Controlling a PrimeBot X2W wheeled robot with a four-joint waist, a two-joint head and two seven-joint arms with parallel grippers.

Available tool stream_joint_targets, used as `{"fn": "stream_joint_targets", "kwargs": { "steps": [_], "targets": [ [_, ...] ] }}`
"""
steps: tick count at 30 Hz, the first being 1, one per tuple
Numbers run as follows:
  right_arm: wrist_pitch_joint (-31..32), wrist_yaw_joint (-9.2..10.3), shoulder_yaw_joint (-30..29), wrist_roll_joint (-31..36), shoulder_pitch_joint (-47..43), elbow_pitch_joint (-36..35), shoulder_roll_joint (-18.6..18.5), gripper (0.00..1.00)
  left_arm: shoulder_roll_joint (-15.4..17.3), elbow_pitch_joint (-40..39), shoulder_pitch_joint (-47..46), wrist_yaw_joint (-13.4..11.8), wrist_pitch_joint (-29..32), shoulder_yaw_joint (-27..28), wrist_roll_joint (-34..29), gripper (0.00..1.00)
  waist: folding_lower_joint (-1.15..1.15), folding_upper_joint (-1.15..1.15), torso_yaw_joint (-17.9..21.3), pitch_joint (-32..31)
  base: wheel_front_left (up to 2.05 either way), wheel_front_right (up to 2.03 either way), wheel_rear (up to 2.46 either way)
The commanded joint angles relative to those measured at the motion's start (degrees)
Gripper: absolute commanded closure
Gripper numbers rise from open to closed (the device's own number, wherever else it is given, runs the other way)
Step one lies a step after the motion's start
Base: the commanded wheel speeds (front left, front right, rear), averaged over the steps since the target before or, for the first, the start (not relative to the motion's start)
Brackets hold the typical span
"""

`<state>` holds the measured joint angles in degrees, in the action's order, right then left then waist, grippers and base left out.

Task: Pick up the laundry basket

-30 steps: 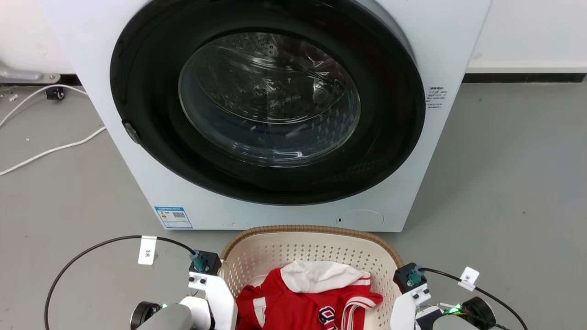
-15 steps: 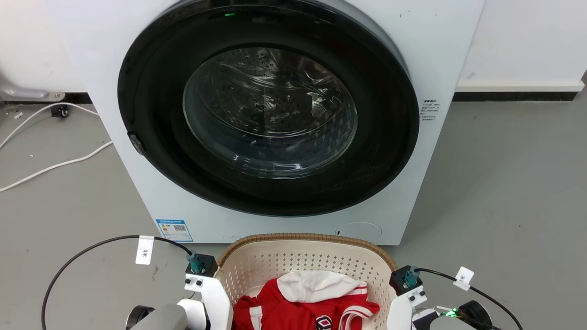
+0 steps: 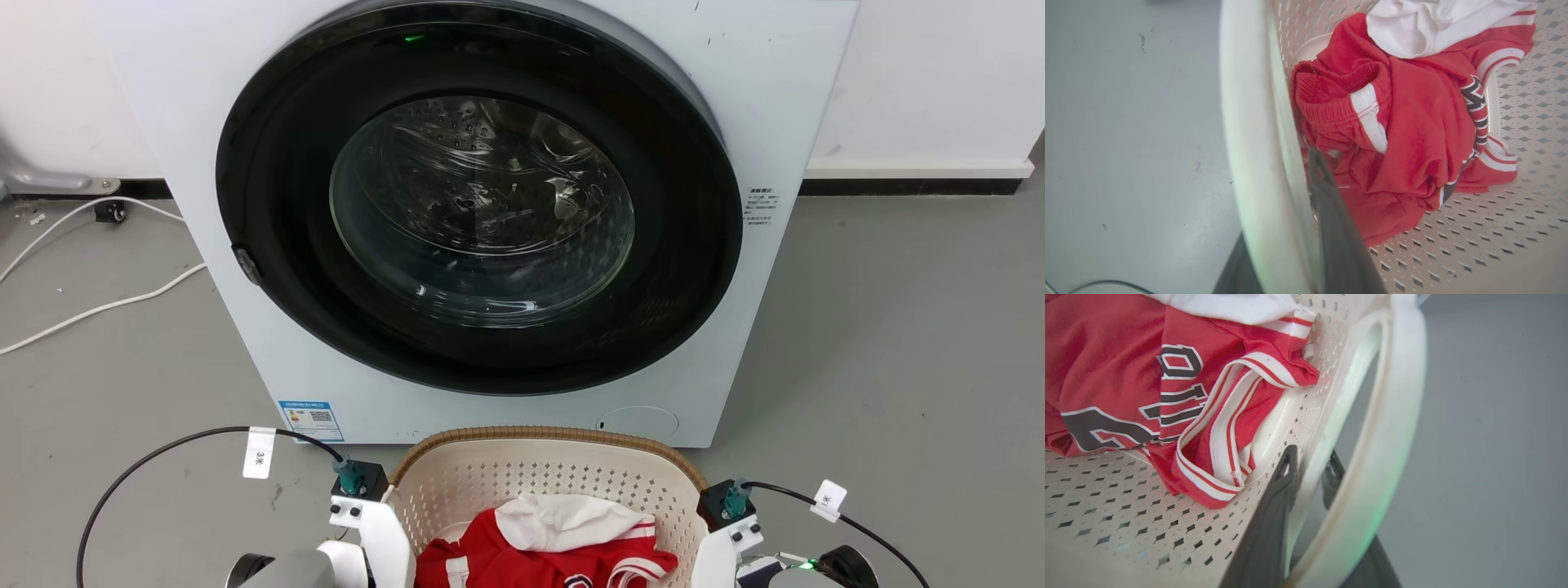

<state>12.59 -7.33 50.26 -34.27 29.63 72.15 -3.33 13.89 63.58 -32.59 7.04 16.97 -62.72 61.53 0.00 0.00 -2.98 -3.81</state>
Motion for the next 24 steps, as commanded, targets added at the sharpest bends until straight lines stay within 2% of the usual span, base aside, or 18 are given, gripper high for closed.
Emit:
{"fn": "stream_joint_targets", "kwargs": {
  "steps": [1,24],
  "targets": [
    [0.3,-0.28,1.0,0.0,0.1,0.4,-1.0,1.00,0.6,-0.1,-1.0,0.7,-0.4,-0.3,0.5,1.00,0.00,0.00,0.1,-0.1,0.00,0.00,0.00],
    [-0.1,-0.25,5.6,-5.0,0.9,0.9,-1.6,1.00,0.8,0.7,-1.1,0.7,-1.8,-4.3,4.7,1.00,0.00,0.00,0.1,0.3,0.00,0.00,0.00]
  ]
}}
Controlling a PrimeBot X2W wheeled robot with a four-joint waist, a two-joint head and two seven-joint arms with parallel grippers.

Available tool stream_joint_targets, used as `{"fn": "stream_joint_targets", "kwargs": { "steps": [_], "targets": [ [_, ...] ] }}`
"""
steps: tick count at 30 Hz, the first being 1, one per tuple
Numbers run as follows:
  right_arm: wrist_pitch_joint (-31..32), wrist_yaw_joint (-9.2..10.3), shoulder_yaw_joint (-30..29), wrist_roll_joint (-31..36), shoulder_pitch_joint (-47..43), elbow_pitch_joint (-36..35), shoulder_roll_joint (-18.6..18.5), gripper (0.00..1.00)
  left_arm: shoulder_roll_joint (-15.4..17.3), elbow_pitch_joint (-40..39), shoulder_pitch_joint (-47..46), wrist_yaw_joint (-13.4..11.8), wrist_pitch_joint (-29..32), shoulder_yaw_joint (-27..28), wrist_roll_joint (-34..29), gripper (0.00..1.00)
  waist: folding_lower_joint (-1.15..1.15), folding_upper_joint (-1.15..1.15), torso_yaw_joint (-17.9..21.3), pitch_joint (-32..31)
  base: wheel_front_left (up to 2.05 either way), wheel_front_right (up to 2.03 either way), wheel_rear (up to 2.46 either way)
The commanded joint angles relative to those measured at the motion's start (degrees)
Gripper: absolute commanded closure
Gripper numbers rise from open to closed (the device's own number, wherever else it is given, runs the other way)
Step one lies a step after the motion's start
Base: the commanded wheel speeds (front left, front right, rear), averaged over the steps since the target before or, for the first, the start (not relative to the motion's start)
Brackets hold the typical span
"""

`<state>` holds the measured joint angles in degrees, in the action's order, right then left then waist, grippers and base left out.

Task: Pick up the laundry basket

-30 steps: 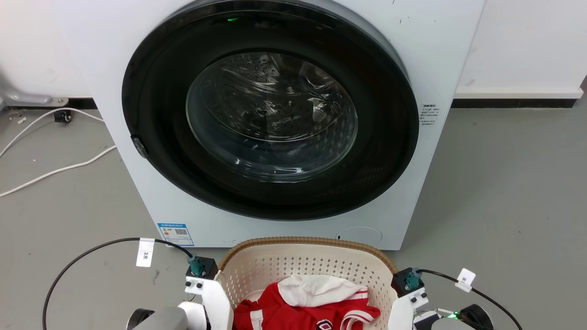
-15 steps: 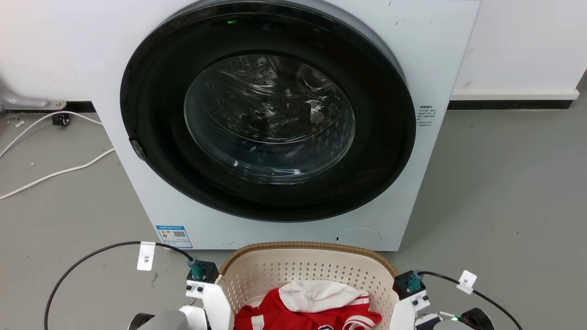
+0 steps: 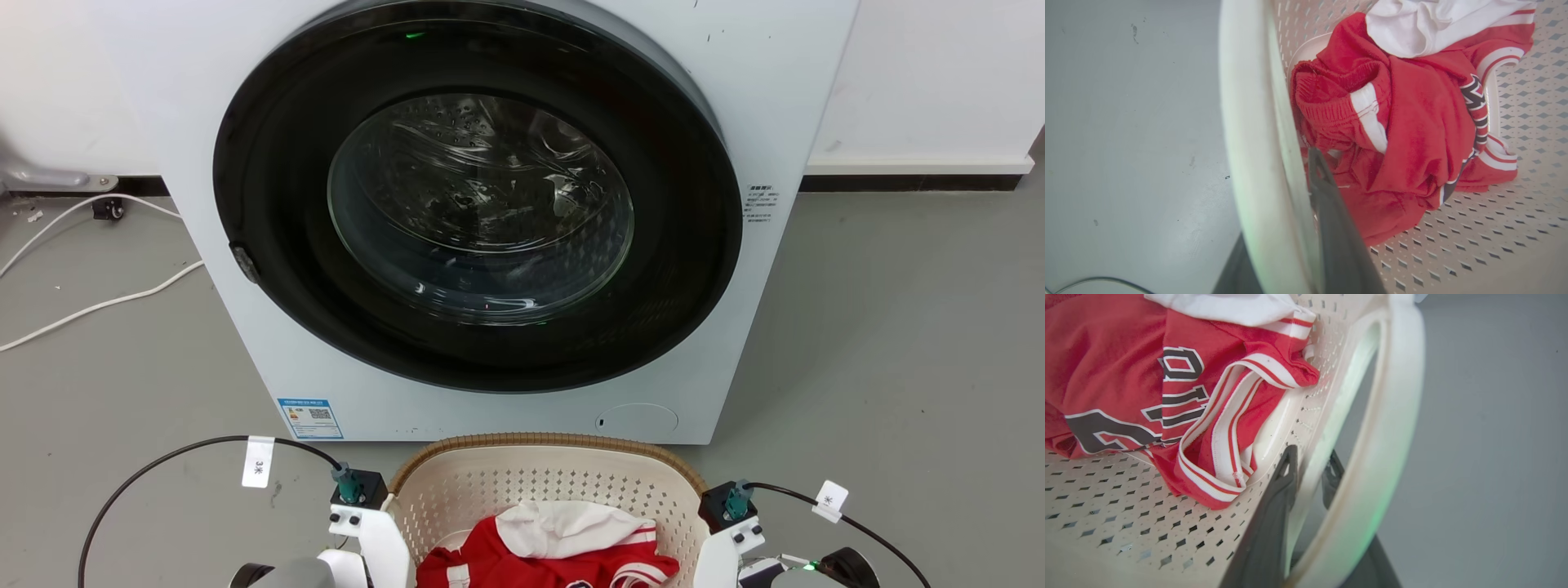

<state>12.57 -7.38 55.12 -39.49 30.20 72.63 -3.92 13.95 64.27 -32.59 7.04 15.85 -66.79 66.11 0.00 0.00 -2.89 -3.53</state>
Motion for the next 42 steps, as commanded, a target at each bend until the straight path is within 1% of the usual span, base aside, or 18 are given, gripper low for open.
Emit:
{"fn": "stream_joint_targets", "kwargs": {
  "steps": [1,42],
  "targets": [
    [-0.1,-0.20,0.9,0.1,0.4,0.5,-1.0,1.00,0.8,0.1,-1.1,0.7,-0.6,-0.3,0.3,1.00,0.00,0.00,0.1,0.1,0.00,0.00,0.00],
    [-0.6,-0.20,6.2,-5.5,0.5,1.2,-1.1,1.00,1.5,0.7,-1.5,0.6,-1.6,-4.5,4.4,1.00,0.00,0.00,0.5,0.2,0.00,0.00,0.00]
  ]
}}
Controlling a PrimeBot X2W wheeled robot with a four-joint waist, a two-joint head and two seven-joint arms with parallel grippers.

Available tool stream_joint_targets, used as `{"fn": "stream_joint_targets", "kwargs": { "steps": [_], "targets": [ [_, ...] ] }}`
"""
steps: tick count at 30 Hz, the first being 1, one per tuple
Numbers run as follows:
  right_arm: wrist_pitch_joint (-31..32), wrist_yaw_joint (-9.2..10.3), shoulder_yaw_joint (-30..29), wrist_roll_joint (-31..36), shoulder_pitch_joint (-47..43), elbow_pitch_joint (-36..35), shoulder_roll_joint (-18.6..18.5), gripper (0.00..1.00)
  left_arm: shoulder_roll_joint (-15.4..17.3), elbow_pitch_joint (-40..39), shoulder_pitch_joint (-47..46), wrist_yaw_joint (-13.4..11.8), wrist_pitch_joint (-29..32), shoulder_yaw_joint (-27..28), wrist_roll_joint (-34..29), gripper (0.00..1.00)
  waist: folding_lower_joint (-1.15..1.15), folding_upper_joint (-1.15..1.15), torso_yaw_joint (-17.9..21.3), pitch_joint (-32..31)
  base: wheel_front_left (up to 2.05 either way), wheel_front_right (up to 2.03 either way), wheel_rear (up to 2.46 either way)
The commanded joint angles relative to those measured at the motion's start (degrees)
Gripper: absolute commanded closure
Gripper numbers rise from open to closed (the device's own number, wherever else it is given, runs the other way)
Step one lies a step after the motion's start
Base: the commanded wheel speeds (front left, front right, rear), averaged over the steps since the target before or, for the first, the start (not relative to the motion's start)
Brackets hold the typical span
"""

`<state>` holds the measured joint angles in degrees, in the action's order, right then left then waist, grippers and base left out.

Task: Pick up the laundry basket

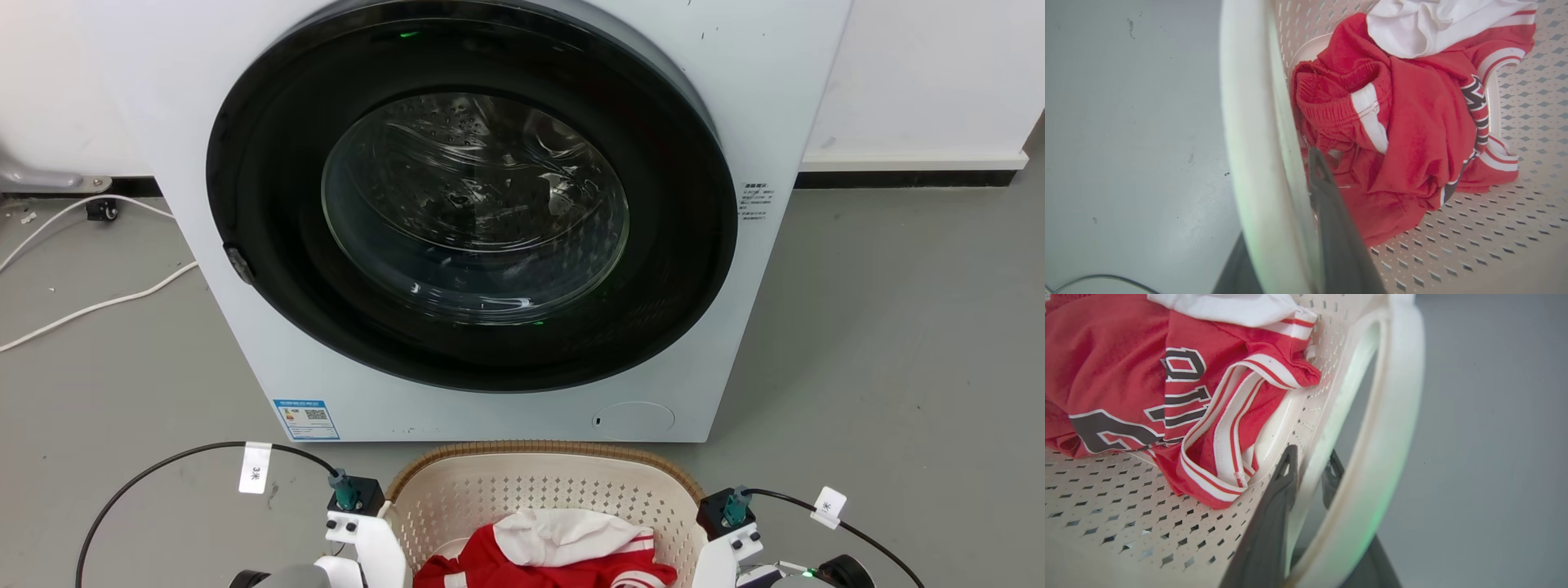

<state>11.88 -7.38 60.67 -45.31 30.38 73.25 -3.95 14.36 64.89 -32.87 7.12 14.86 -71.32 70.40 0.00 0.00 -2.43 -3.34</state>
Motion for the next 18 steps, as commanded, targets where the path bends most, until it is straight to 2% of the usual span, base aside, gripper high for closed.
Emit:
{"fn": "stream_joint_targets", "kwargs": {
  "steps": [1,18],
  "targets": [
    [0.1,-0.20,0.7,0.2,0.3,0.6,-1.1,1.00,1.1,0.1,-1.2,0.5,-0.6,0.0,0.1,1.00,0.00,0.00,0.0,0.0,0.00,0.00,0.00],
    [0.0,-0.20,2.3,-1.5,0.5,0.7,-1.2,1.00,1.2,0.2,-1.2,0.5,-0.7,-0.9,1.2,1.00,0.00,0.00,0.3,0.0,0.00,0.00,0.00]
  ]
}}
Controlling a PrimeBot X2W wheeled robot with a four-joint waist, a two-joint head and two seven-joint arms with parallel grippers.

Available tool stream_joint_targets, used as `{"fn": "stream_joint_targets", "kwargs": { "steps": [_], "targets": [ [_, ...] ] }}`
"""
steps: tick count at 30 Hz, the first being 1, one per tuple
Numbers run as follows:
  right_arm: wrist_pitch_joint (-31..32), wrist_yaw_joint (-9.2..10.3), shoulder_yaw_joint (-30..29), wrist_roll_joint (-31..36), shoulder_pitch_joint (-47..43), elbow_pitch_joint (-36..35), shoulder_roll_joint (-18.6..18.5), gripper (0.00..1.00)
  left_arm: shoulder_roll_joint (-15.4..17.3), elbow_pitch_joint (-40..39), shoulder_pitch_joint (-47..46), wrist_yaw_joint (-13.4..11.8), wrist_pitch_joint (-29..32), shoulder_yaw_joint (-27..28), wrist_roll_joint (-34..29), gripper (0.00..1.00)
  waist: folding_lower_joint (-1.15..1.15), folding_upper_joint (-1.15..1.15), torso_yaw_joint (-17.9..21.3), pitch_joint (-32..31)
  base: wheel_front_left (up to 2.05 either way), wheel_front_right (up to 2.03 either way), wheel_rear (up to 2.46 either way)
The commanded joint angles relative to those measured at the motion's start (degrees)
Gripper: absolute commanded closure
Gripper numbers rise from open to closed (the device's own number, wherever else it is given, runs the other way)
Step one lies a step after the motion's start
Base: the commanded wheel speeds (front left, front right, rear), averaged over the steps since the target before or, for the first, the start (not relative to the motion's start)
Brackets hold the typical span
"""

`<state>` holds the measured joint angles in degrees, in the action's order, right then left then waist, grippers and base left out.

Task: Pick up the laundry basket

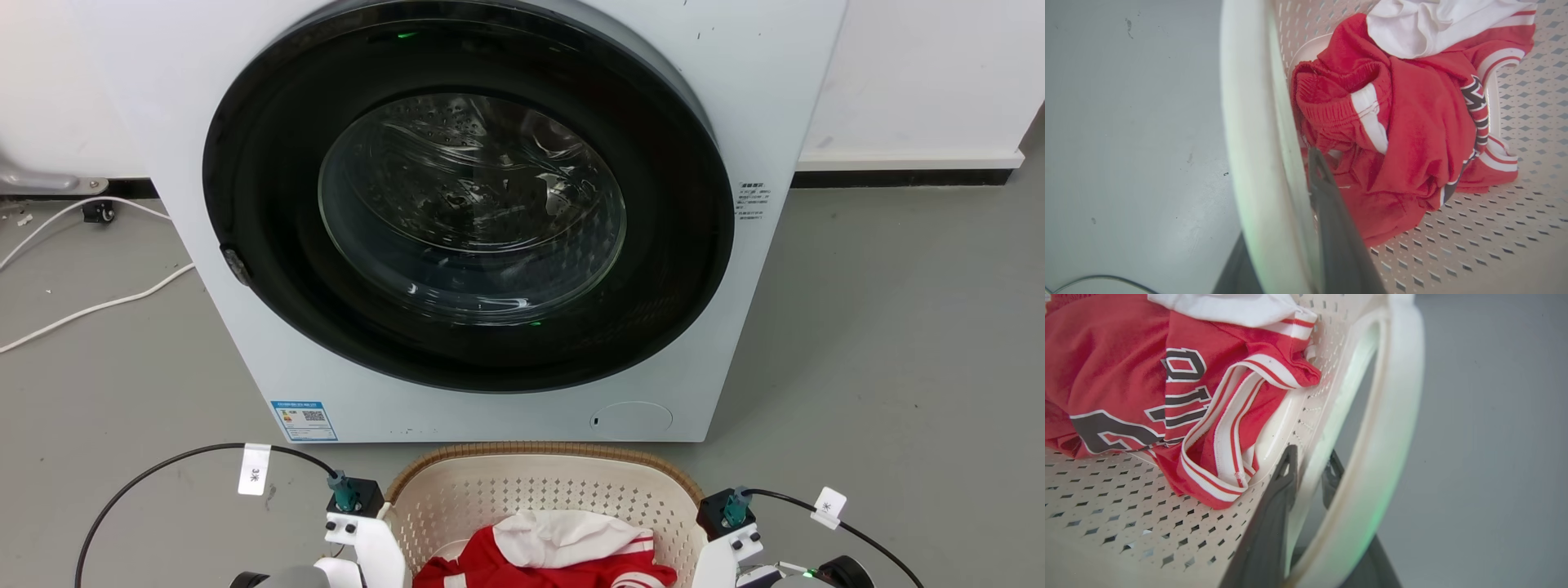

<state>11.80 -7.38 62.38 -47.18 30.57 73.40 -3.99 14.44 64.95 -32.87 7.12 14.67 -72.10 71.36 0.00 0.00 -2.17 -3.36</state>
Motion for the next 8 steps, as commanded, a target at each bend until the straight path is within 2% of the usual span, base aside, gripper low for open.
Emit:
{"fn": "stream_joint_targets", "kwargs": {
  "steps": [1,8],
  "targets": [
    [0.1,-0.20,0.7,0.3,0.3,0.6,-1.1,1.00,1.1,0.2,-1.3,0.5,-0.6,-0.1,0.3,1.00,0.00,0.00,0.0,0.0,0.00,0.00,0.00],
    [0.1,-0.20,1.3,-0.4,0.4,0.6,-1.2,1.00,1.0,0.2,-1.4,0.5,-0.6,-0.4,0.4,1.00,0.00,0.00,0.0,0.0,0.00,0.00,0.00]
  ]
}}
